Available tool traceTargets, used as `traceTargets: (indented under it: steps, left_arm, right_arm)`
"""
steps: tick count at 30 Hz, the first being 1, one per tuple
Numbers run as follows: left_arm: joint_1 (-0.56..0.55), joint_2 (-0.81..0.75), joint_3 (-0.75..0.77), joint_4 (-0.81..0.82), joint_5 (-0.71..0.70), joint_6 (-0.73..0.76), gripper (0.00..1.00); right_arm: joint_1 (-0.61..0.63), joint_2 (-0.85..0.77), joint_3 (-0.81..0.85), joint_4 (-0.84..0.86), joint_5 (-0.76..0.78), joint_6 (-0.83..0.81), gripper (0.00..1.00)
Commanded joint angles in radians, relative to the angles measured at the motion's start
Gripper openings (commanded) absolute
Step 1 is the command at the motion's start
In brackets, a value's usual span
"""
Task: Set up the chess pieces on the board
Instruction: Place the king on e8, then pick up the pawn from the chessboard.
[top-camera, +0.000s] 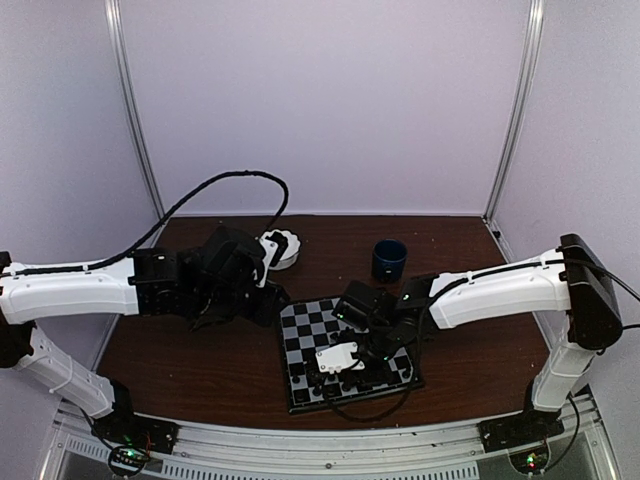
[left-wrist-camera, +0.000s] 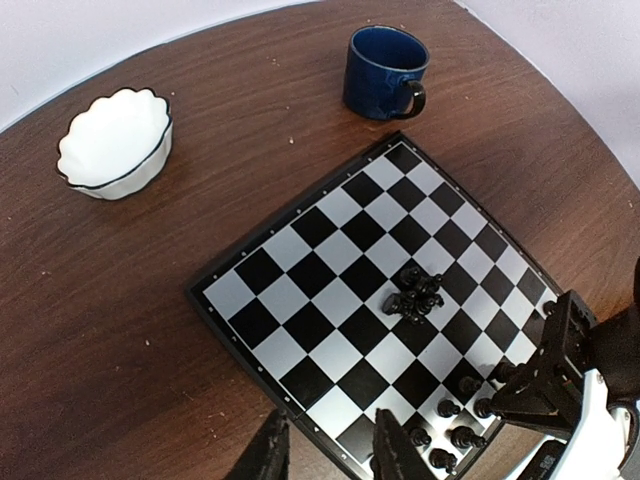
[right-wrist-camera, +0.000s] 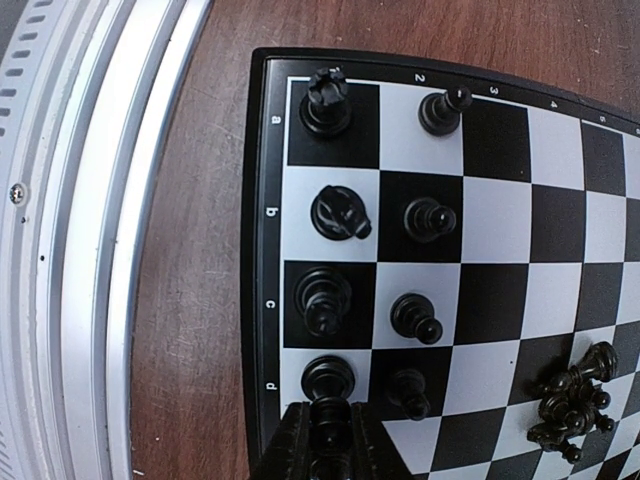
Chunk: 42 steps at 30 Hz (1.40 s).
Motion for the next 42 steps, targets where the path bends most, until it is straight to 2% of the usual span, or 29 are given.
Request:
traceTargets:
  steps: [1,14,20,25,30,35,39,42]
  left_arm:
    - [0.005,0.007,0.007,0.033,0.007,-0.005,0.30]
    - [0.005,0.011,0.008,0.029,0.006,-0.002,0.30]
    - [0.006,0.014,0.007,0.024,0.001,-0.001,0.31]
    - [0.006,0.041,0.028,-0.007,-0.007,0.007,0.36]
    - [0.016,0.141,0.085,-0.031,0.059,0.009,0.36]
    - [0.059,0.300,0.194,-0.075,0.172,-0.025,0.38]
    - [0.074,0.413,0.302,-0.109,0.234,-0.018,0.37]
    - [0.088,0.426,0.313,-0.084,0.224,-0.015,0.37]
  right_arm:
    - [0.006,-0.022,-0.010,-0.022,0.010,-0.012,0.13]
    - [0.006,-0.024,-0.011,-0.037,0.010,-0.011,0.15]
    - [0.005,-0.057,0.008,-0.053,0.017,0.005,0.34]
    - [-0.013,-0.183,0.057,-0.117,0.022,0.014,0.43]
    - [-0.158,-0.291,0.100,-0.190,-0.045,0.027,0.44]
    - [-0.378,-0.385,0.001,-0.077,-0.155,0.131,0.44]
    - [-0.411,-0.407,-0.089,-0.010,-0.144,0.116,0.41]
    - [-0.411,-0.343,-0.085,-0.005,-0.131,0.079,0.37]
